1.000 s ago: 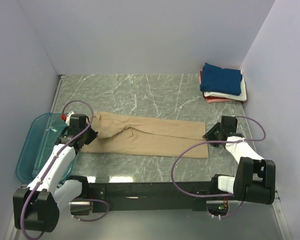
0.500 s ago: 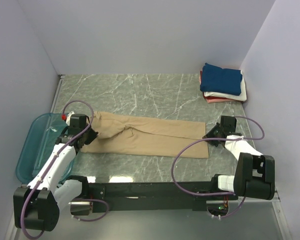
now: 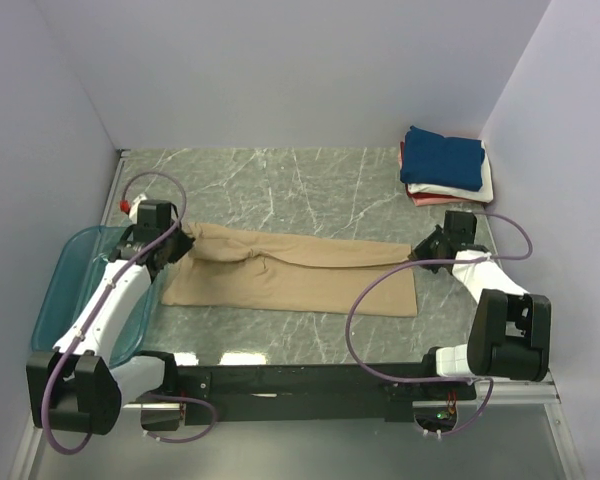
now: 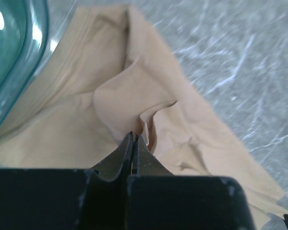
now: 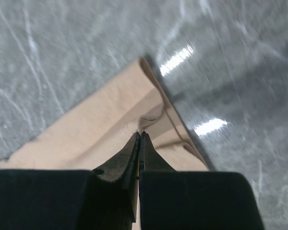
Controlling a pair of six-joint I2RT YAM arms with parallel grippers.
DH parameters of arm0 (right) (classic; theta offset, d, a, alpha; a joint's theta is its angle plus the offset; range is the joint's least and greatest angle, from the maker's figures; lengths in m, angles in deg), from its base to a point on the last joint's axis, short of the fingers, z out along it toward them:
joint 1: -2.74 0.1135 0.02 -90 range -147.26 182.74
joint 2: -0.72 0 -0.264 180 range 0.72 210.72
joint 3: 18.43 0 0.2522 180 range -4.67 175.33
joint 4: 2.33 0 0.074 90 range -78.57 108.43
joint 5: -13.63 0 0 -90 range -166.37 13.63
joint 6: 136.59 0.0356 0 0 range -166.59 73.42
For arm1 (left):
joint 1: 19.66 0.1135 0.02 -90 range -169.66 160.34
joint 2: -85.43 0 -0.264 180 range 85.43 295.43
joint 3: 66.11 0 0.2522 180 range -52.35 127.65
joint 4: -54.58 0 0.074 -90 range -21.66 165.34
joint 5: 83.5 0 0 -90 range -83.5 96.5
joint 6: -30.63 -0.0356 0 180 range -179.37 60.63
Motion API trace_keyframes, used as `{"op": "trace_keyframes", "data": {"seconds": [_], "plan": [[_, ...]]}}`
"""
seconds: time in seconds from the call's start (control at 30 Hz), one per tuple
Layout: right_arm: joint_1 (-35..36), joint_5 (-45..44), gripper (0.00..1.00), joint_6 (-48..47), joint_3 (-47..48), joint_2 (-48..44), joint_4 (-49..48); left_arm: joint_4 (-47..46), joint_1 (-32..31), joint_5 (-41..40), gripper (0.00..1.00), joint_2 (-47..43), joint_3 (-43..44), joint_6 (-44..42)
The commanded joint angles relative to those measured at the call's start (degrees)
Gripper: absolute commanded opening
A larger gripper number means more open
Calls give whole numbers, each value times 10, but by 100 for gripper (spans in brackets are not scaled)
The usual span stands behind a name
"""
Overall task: Fold and stack the t-shirts
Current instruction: Fold the tshirt
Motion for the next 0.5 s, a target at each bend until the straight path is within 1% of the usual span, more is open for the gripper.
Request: {"op": "trace_keyframes", "data": {"seconds": [0.0,0.2,0.33,0.47], "plan": [[-4,-6,0,-5,48,17,10,8,3,-23,0,7,57,-20],[-15,4,0,-8,72,25,18,30,8,-37,0,-10,83,-27],[-23,4,0,-10,74,23,19,43,12,-43,0,-31,78,-29],[-31,23,0,-8,86,30,20,42,18,-37,0,-55,61,-31]]}}
